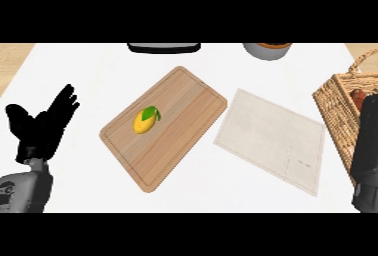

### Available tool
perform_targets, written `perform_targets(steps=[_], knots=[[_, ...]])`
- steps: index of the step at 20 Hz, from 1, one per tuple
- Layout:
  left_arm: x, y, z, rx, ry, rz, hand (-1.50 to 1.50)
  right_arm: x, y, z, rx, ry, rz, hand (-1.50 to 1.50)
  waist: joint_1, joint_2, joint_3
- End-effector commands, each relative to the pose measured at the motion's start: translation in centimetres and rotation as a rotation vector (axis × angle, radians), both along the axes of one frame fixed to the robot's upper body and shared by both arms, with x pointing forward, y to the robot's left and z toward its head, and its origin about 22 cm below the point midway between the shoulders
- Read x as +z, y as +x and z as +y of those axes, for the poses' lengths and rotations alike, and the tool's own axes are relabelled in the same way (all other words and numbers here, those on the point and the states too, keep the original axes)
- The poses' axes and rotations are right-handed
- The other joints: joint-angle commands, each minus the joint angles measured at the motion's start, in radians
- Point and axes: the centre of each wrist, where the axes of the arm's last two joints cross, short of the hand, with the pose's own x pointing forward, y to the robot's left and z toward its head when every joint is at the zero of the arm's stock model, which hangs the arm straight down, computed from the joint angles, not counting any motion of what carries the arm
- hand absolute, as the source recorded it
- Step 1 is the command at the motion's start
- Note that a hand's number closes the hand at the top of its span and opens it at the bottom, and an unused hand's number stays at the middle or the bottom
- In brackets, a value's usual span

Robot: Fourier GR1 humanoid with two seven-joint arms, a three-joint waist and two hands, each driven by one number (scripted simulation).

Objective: Pick the sweet potato from the placemat and place it in the basket

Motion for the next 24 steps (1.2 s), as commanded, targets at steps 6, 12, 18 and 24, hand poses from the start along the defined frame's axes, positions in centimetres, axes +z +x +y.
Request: perform_targets(steps=[6,12,18,24], knots=[[-0.4,-0.6,-0.6,0.014,-0.008,0.008,0.0,2.2,-3.6,-0.8,-0.146,-0.033,-0.381,-1.5,-0.007,-0.005,0.0],[-0.1,-0.5,-0.3,0.04,0.013,0.01,0.0,4.5,-9.2,1.0,-0.18,-0.006,-0.587,-1.5,-0.027,-0.014,-0.001],[-0.4,-0.7,0.5,0.018,0.012,0.013,0.0,2.7,-17.8,1.6,-0.138,0.043,-0.514,-1.5,-0.026,-0.012,0.0],[1.2,-0.1,1.3,0.042,-0.007,0.017,0.0,3.6,-25.3,4.1,-0.043,0.112,-0.455,-1.5,-0.047,-0.016,0.001]])
